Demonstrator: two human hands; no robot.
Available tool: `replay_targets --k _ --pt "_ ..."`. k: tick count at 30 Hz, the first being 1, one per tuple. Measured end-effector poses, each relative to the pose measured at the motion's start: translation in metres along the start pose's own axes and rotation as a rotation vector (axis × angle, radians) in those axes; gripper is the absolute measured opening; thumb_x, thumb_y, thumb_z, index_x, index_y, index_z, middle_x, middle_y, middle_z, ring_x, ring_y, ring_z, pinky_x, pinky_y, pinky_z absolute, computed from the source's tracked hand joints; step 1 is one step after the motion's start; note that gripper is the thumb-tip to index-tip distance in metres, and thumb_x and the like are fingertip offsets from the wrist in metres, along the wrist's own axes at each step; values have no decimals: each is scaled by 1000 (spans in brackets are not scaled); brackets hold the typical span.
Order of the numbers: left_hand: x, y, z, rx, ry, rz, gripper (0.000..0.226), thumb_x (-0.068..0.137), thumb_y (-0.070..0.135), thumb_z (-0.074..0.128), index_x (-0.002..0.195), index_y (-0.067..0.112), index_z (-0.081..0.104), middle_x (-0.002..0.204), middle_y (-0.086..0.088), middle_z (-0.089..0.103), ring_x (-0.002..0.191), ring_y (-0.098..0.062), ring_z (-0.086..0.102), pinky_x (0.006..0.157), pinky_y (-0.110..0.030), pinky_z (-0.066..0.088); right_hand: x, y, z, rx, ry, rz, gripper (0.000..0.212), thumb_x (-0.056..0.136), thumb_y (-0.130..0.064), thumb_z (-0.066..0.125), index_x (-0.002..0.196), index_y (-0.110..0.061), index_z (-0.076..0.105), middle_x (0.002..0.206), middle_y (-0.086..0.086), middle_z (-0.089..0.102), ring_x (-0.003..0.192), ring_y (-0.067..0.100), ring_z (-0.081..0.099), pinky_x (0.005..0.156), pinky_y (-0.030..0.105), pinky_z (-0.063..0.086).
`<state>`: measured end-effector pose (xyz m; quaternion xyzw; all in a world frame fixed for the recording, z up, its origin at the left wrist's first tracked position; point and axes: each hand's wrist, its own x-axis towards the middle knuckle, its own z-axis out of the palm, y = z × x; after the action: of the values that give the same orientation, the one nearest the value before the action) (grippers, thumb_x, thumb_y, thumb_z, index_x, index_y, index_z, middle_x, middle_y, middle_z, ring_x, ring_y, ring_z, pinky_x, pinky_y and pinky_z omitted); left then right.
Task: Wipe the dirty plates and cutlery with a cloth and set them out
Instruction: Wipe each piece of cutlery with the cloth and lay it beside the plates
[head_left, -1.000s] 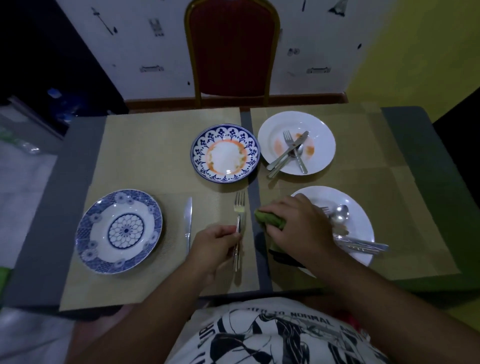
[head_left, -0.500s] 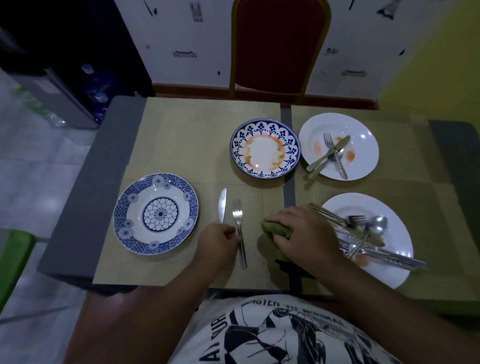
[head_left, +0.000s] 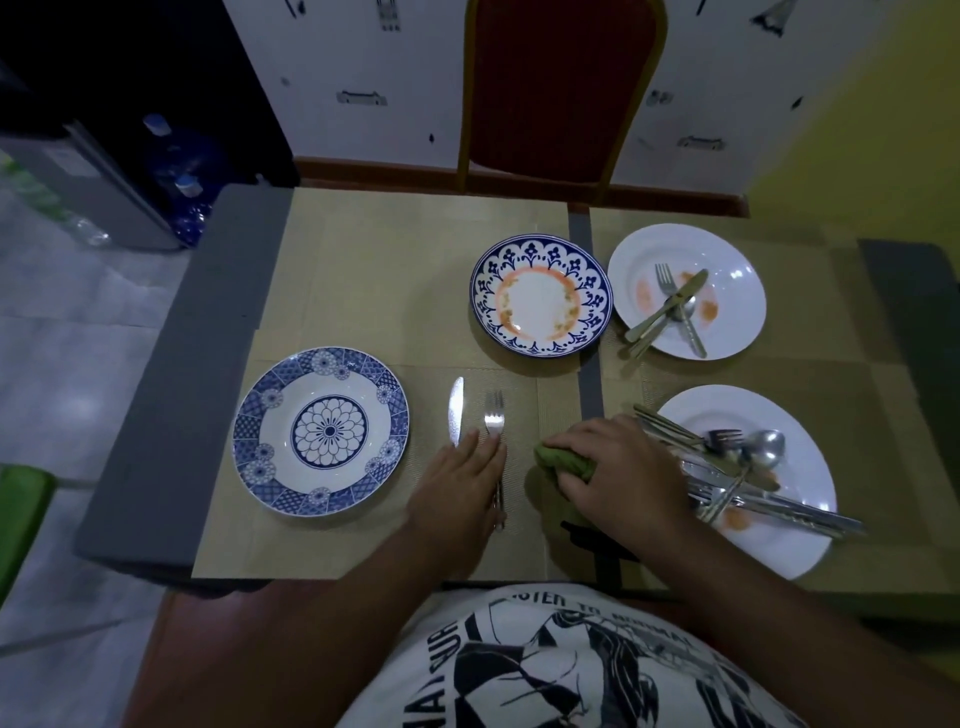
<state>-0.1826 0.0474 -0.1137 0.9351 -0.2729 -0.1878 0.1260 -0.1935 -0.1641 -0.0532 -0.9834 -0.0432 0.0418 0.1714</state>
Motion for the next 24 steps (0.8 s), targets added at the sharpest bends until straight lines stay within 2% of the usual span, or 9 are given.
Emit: replay_targets --k 3,11,16,18,22,24 --pt "0 -6 -1 2 6 37 82 96 41 55 159 16 10 168 -2 5 154 -23 0 119 -34 -4 0 -1 0 -12 1 19 33 74 -36 73 107 -42 69 100 -21 65 91 11 51 67 26 36" --pt "-1 -6 -12 -4 17 102 82 96 45 53 159 16 9 168 -2 4 154 -20 -4 120 -33 -6 -3 -3 0 17 55 83 35 72 -31 74 105 -40 71 98 -18 66 93 15 54 66 30 47" --pt "1 0 -25 -15 25 162 82 97 48 50 159 16 8 168 -2 3 154 -21 -4 118 -32 -8 -12 3 -8 24 102 162 34 71 -30 73 104 -39 72 97 -17 66 94 14 54 68 28 44" --pt "7 6 -29 -29 45 184 81 97 47 52 159 15 13 167 -1 7 154 -23 1 120 -33 -4 -18 10 -13 30 117 214 34 72 -31 71 105 -40 71 99 -16 66 97 15 55 71 31 49" --pt "22 30 -25 -44 127 247 78 87 43 66 151 9 39 158 -9 38 148 -32 29 120 -44 18 -34 34 -23 81 149 303 36 72 -29 70 107 -38 71 105 -14 68 102 17 56 78 38 53" --pt "28 50 -23 -80 138 255 75 88 43 67 150 9 41 157 -8 40 147 -32 31 120 -47 23 -42 51 -29 98 163 332 35 73 -30 69 107 -38 71 105 -15 68 102 15 57 80 38 53"
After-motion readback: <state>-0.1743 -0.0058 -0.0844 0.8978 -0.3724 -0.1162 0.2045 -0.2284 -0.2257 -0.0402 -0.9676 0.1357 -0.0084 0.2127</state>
